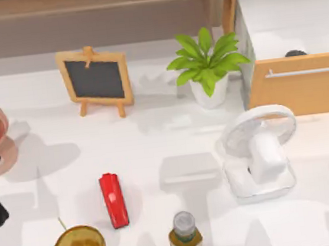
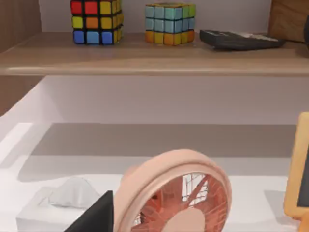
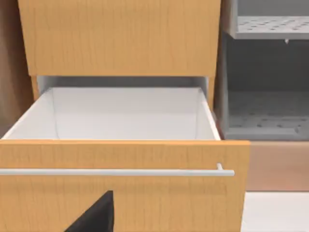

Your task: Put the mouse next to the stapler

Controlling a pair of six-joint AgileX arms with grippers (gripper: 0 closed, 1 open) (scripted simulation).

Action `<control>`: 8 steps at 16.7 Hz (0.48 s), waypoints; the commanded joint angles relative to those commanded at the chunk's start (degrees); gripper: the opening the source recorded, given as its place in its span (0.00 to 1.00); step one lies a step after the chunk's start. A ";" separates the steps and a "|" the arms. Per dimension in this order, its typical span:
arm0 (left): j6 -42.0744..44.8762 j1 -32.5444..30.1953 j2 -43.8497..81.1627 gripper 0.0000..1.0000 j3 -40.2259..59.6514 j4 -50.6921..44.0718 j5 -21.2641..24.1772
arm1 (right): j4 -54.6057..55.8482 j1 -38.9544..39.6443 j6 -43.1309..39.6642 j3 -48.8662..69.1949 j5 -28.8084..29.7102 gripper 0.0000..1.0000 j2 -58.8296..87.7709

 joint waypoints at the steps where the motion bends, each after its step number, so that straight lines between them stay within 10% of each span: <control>1: 0.00 0.00 0.00 1.00 0.00 0.00 0.00 | 0.00 0.00 0.00 0.00 0.00 1.00 0.00; 8: 0.00 0.00 0.00 1.00 0.00 0.00 0.00 | -7.62 0.79 0.58 12.11 0.14 1.00 12.38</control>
